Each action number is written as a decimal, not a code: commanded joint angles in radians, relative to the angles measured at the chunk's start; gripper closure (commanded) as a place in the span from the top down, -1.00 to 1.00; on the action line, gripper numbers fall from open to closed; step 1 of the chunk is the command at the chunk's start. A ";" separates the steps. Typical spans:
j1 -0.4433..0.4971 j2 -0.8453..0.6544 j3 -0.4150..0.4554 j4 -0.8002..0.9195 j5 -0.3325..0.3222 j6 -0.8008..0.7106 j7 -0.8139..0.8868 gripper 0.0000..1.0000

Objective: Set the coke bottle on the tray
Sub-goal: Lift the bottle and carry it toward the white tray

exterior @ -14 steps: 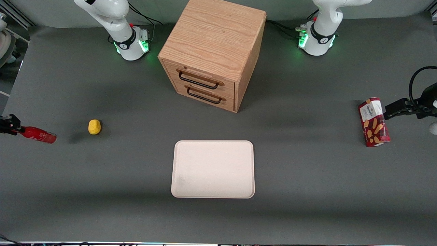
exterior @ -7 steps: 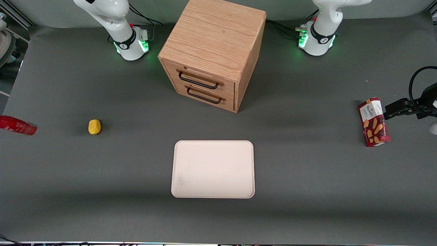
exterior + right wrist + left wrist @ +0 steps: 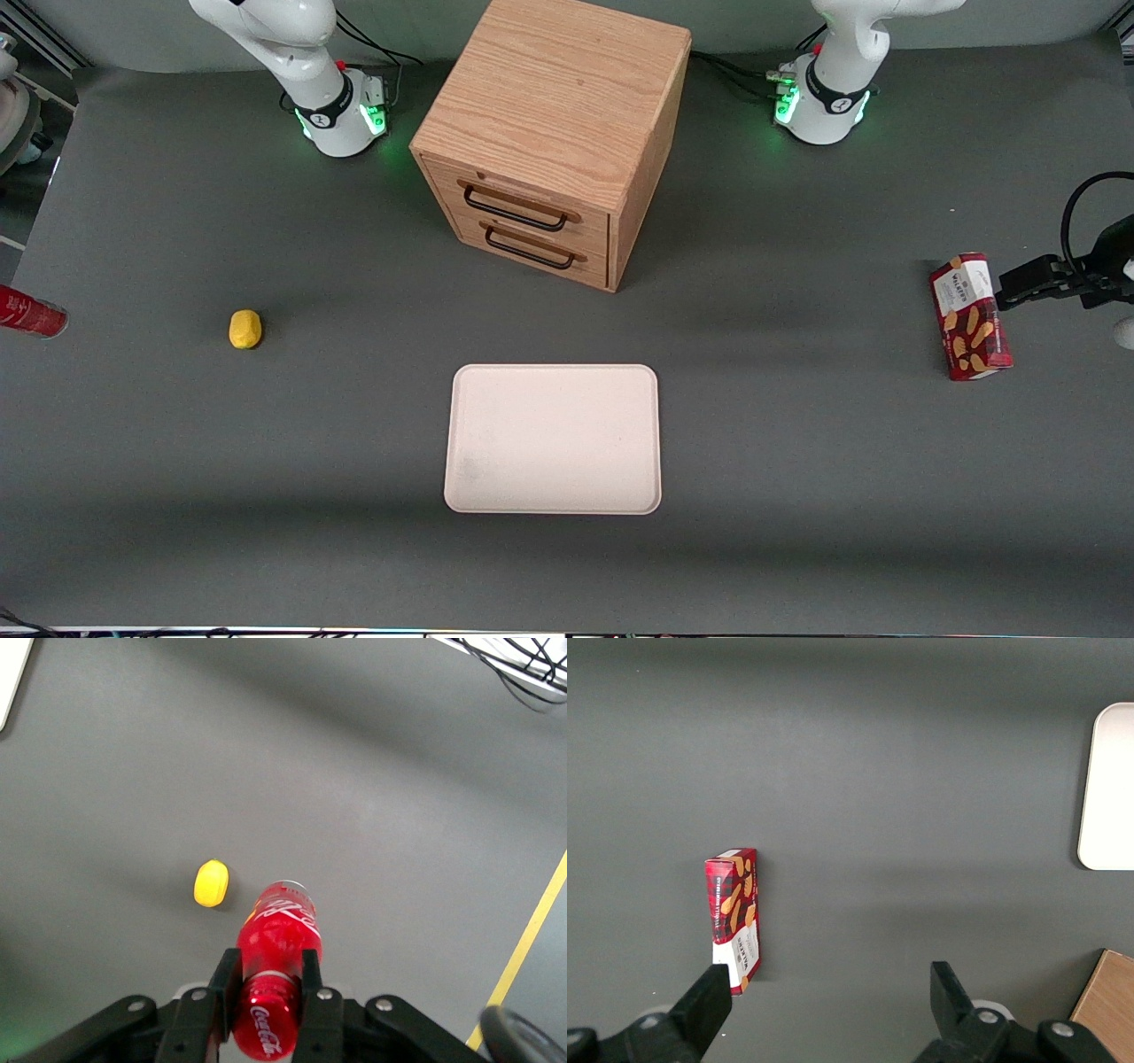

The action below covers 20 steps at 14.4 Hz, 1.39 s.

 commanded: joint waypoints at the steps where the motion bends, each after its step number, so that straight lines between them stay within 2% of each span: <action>1: 0.073 -0.028 -0.010 0.012 -0.020 -0.034 0.068 -1.00; 5: 0.207 -0.048 -0.021 0.017 -0.030 -0.078 0.232 -1.00; 12: 0.519 -0.039 -0.066 0.085 -0.027 -0.140 0.602 -1.00; 18: 0.740 0.074 -0.075 0.194 -0.019 -0.149 0.970 -1.00; 20: 0.788 0.125 -0.073 0.247 -0.008 -0.147 1.065 -1.00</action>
